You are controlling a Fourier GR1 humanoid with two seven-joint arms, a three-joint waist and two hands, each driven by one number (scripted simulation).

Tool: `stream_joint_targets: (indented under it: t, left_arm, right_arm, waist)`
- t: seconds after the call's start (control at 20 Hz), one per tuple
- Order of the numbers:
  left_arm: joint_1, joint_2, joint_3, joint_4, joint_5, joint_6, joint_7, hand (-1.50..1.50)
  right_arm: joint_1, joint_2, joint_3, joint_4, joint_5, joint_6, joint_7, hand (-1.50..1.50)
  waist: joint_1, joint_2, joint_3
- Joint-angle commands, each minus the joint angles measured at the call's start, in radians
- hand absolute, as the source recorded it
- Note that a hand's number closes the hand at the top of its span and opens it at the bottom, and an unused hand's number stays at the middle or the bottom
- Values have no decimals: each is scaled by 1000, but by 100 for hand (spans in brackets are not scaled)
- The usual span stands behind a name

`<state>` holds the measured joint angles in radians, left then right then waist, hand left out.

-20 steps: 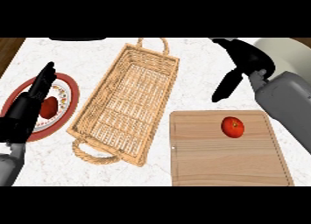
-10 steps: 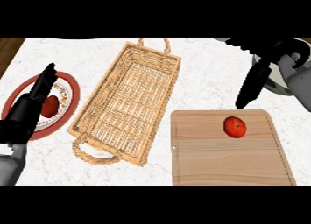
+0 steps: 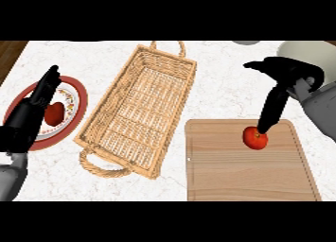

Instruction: Pick the tomato from the cutting board and place it in the basket

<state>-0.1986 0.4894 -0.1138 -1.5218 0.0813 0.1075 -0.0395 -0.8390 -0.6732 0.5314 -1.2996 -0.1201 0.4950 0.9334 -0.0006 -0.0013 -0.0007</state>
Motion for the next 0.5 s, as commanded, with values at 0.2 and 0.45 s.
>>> stream_joint_targets:
  t: [0.2,0.45]
  left_arm:
    - [-5,-15,23,-25,-3,-37,38,0]
    - [29,-52,26,-27,-60,-23,10,0]
  right_arm:
    - [118,59,44,32,99,51,20,-150]
    - [187,39,-12,-2,159,72,-8,-150]
  waist:
    - [5,1,1]
    - [-1,-1,1]
